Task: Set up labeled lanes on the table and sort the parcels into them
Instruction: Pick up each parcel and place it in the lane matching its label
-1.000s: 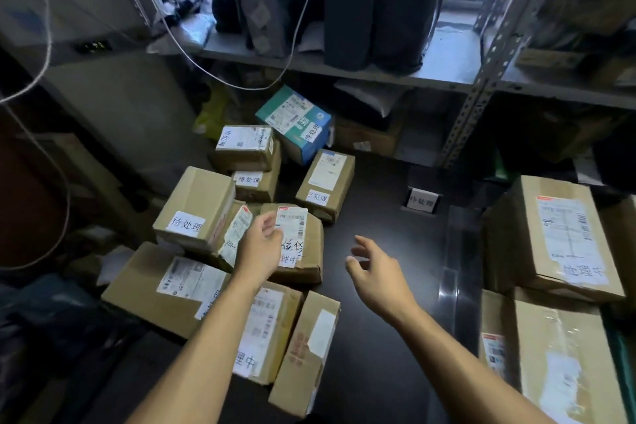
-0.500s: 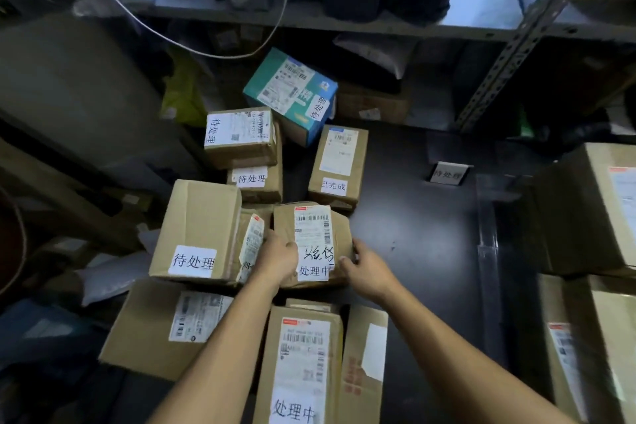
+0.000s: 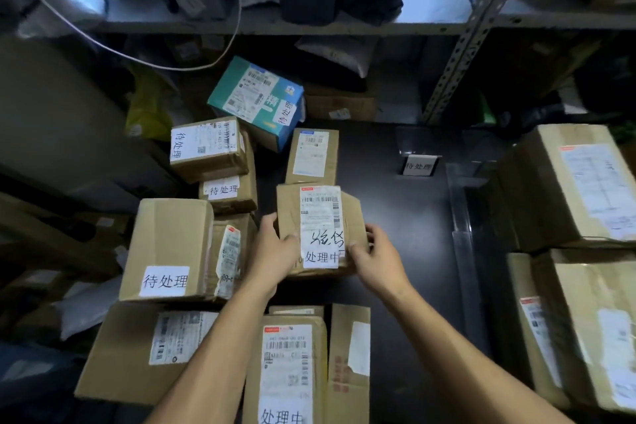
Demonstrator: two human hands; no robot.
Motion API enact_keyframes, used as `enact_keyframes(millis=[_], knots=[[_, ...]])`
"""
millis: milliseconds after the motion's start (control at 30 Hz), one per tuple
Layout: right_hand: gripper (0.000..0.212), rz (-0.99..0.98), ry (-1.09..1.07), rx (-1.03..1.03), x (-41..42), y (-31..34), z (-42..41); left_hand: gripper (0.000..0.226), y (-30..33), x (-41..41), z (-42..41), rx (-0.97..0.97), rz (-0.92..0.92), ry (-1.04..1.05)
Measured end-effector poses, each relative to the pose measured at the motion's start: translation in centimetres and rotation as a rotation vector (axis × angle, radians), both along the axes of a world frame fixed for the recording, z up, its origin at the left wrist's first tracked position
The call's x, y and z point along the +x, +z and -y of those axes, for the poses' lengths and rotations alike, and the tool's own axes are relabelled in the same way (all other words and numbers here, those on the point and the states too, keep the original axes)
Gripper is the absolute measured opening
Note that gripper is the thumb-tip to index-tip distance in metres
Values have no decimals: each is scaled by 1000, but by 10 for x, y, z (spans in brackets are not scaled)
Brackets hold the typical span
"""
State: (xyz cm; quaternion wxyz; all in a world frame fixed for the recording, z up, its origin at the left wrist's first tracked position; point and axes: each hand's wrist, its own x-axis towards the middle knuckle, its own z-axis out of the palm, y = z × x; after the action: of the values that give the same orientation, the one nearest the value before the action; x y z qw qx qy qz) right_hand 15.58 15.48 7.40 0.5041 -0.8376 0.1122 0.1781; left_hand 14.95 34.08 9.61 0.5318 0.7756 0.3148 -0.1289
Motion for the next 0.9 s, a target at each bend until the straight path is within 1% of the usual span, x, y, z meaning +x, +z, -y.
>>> enact_keyframes(millis=[233, 367, 467, 533, 567, 667, 700, 900], knots=[[41, 132, -160, 9, -21, 36, 78, 46, 20, -3, 78, -61, 183, -26], [44, 199, -207, 6, -41, 56, 129, 58, 38, -18, 128, -115, 222, -50], [52, 223, -226, 68, -60, 76, 164, 63, 53, -35, 164, -144, 279, -39], [60, 241, -206, 114, -76, 88, 188, 65, 62, -49, 189, -161, 321, -20], [57, 252, -186, 146, -84, 93, 201, 64, 66, -57, 201, -175, 339, -11], [37, 285, -119, 229, -109, 108, 239, 63, 77, -79, 235, -227, 352, -25], [38, 300, -97, 243, -115, 113, 253, 63, 82, -85, 245, -237, 353, -33], [62, 398, 30, 216, -134, 153, 331, 64, 117, -103, 306, -288, 378, -104]])
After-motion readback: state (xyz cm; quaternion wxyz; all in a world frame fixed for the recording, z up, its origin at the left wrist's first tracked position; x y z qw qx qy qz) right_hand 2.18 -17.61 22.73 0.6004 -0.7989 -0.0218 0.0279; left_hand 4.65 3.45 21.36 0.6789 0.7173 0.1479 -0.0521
